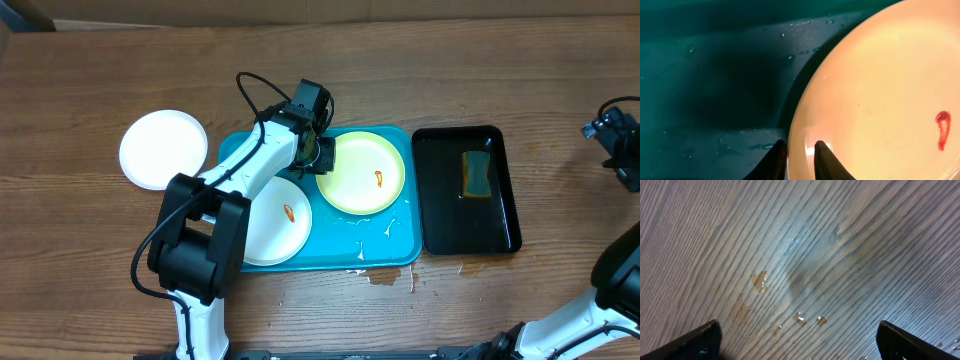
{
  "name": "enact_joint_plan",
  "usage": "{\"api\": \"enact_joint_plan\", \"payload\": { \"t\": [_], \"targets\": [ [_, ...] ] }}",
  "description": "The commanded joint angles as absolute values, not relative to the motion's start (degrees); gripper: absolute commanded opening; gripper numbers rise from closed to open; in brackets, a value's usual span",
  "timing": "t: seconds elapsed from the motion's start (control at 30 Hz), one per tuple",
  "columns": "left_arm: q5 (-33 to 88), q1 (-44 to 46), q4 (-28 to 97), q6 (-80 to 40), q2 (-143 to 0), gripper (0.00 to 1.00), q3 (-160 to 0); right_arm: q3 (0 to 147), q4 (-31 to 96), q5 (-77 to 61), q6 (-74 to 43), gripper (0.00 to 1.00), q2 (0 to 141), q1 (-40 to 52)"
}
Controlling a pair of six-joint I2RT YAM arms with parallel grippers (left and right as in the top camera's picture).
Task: Clean dirty plates on tray and stack at the side
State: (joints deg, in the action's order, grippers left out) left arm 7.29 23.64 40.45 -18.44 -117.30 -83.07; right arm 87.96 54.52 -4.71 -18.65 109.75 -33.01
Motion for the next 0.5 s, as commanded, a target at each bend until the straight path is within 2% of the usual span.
{"api": "enact_joint_plan", "payload": {
  "t": [0.0,0.13,0.27,0.47],
  "targets": [
    [6.9,24.1,40.2,-17.1,-117.9,0.21,-83.6,88.9,58.5,-12.8,-17.5,1.0,108.1,-33.1],
    [6.8,24.1,40.0,-16.5,-117.9,0.2,-83.5,88.9,60.9,-21.5,-14.1,1.0,108.1,-33.0],
    [6.9,24.1,39.8,-16.2,-117.9,0.22,-83.5,88.9,62.5,-30.5,-5.8,1.0,108.1,-30.4],
    [6.9,24.1,39.4,-15.4,-117.9,0.26,-83.5,88.9,65.1,-27.2,-4.2,1.0,108.1,-22.0]
  ]
}}
